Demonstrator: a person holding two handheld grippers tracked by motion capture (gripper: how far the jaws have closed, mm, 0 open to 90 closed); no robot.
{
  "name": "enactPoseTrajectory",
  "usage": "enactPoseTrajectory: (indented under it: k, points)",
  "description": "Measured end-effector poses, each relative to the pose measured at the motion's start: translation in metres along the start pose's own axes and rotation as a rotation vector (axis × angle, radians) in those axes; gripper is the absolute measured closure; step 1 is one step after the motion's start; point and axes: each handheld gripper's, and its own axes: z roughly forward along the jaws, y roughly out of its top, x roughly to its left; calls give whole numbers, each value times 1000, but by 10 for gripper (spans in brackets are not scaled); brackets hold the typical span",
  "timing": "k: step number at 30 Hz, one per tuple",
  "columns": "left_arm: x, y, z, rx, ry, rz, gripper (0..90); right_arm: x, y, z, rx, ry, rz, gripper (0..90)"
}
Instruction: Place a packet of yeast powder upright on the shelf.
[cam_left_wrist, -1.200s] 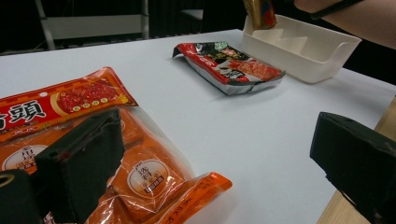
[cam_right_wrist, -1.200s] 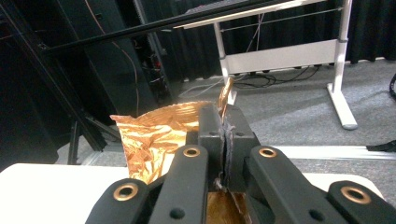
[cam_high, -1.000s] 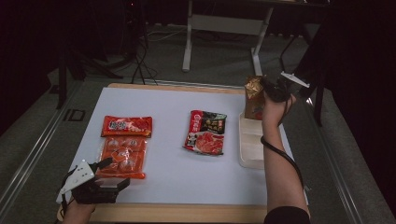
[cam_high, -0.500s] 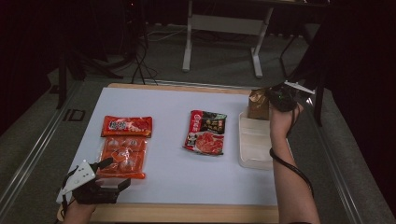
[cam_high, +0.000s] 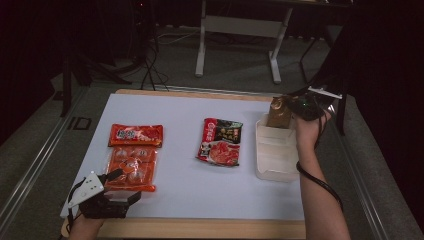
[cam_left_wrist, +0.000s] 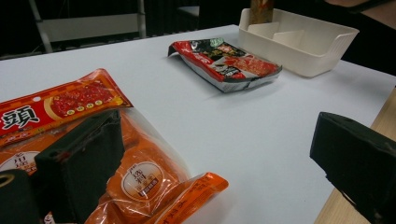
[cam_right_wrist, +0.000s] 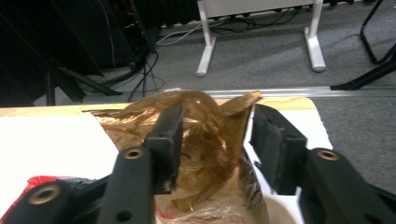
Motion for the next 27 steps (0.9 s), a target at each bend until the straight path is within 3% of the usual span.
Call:
enactPoseTrajectory:
  k: [7, 9, 12, 13, 14, 15, 22, 27]
  points:
    - [-3, 2, 2, 4, -10, 7, 29, 3, -2, -12, -22, 25, -21, 296]
    - [-6, 5, 4, 6, -30, -4, 29, 5, -3, -21, -47, 53, -30, 220]
    - [-8, 9, 8, 28, -84, -59, 31, 8, -5, -32, -55, 77, -41, 155]
    - [-8, 9, 8, 28, -84, -59, 31, 8, -5, -32, -55, 77, -41, 155]
    - [-12, 13, 13, 45, -111, -60, 31, 9, -7, -35, -61, 83, -46, 142]
    - [-13, 14, 15, 47, -122, -60, 31, 12, -13, -45, -76, 99, -70, 134]
    - [-16, 37, 36, 90, -186, -52, 31, 27, -30, -71, -83, 180, -101, 131]
    - [-9, 50, 55, 110, -211, -51, 31, 41, -44, -90, -94, 288, -123, 140]
